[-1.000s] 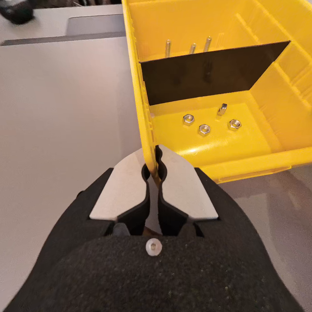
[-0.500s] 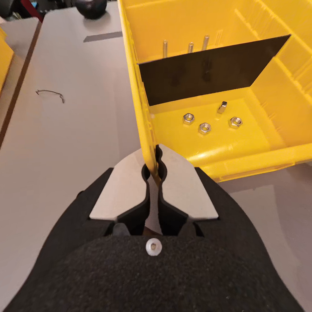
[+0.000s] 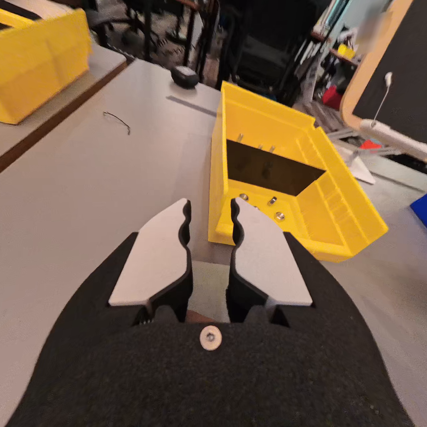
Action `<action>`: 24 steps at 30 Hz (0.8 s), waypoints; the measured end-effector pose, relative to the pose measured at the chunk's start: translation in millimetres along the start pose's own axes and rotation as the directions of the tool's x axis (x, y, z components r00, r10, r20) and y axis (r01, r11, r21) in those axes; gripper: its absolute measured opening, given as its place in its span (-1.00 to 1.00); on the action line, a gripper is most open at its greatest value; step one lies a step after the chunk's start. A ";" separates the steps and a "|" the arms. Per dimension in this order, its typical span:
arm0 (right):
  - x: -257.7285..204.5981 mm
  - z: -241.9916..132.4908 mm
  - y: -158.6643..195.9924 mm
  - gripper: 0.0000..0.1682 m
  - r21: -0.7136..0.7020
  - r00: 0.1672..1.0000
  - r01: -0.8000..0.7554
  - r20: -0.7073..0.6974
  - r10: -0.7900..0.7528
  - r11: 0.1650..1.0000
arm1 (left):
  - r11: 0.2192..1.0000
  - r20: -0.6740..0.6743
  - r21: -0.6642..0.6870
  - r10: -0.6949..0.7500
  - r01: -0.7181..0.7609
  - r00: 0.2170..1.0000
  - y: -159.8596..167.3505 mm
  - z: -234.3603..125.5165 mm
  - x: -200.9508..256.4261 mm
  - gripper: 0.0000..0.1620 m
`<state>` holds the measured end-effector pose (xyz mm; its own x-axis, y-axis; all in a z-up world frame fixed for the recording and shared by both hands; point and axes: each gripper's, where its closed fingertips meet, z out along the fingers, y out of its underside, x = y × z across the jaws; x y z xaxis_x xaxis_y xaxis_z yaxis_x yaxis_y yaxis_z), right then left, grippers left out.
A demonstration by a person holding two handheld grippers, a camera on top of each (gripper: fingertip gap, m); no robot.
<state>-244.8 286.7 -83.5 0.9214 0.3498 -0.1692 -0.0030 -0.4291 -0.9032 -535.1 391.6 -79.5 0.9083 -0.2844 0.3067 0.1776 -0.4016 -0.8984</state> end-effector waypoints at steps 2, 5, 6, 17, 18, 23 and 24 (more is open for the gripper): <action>43.5 -36.2 -1.4 -0.63 0.047 0.995 0.005 -0.096 -0.001 0.999 | 0.999 0.002 0.040 -0.011 0.011 1.000 -0.4 -10.7 15.2 -0.60; 107.1 -95.3 3.6 -0.63 0.122 0.977 -0.027 -0.209 0.052 0.992 | 0.999 -0.075 0.041 0.010 -0.007 0.997 9.4 -12.6 58.4 -0.61; 128.4 -115.7 7.1 -0.63 0.149 0.966 -0.054 -0.242 0.089 0.987 | 0.999 -0.106 0.031 0.029 -0.026 0.994 15.2 -10.7 74.3 -0.61; 286.3 -261.7 96.0 -0.56 0.338 0.751 -0.274 -0.510 0.420 0.900 | 0.939 -0.197 -0.081 0.313 -0.334 0.929 82.9 27.4 140.9 -0.61; 285.9 -263.0 94.6 -0.57 0.352 0.753 -0.279 -0.498 0.431 0.894 | 0.930 -0.191 -0.077 0.339 -0.358 0.921 82.9 29.5 142.4 -0.61; 282.1 -254.6 98.0 -0.57 0.308 0.763 -0.269 -0.510 0.397 0.913 | 0.914 -0.209 -0.082 0.373 -0.396 0.904 86.3 36.6 151.0 -0.61; 281.8 -252.8 98.9 -0.57 0.299 0.765 -0.270 -0.510 0.392 0.915 | 0.912 -0.207 -0.083 0.378 -0.401 0.902 86.9 37.3 150.5 -0.61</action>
<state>112.8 132.3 -120.8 0.9024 -0.3255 -0.2822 -0.3672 -0.2384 -0.8991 -368.9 346.3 -123.1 0.8083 -0.5888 0.0025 -0.2337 -0.3248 -0.9165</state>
